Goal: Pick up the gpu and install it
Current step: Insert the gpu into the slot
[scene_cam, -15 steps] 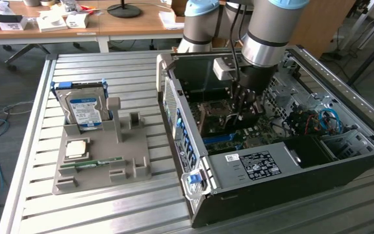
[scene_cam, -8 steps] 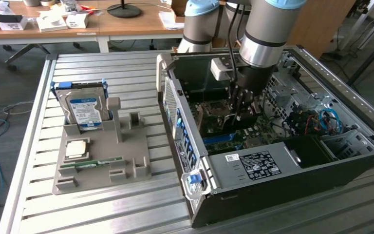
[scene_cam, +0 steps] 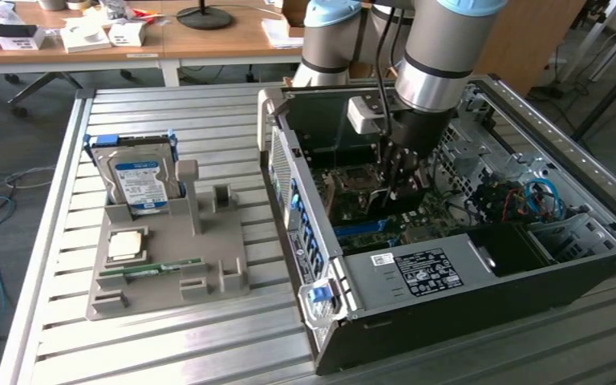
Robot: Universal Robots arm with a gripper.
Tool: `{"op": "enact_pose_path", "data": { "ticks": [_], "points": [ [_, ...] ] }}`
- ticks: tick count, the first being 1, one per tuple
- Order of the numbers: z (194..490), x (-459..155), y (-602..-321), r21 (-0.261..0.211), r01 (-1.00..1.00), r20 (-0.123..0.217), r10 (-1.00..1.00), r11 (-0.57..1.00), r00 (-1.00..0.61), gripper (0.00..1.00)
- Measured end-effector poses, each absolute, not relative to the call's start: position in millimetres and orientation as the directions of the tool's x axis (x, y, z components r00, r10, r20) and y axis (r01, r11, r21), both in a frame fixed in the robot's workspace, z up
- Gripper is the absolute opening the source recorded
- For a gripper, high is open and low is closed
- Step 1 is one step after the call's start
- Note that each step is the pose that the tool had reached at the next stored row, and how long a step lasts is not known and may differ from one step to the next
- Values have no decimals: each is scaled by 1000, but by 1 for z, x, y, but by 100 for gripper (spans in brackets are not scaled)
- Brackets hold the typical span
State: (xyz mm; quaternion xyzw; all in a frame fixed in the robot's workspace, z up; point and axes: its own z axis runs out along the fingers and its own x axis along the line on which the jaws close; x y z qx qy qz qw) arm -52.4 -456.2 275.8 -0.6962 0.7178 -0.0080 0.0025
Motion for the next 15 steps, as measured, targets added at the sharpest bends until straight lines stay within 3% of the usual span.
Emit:
{"op": "enact_pose_path", "data": {
  "ticks": [15],
  "points": [
    [275, -62, -456, -15, -999, 8, -1000, 30, -30, 26]
  ]
}}
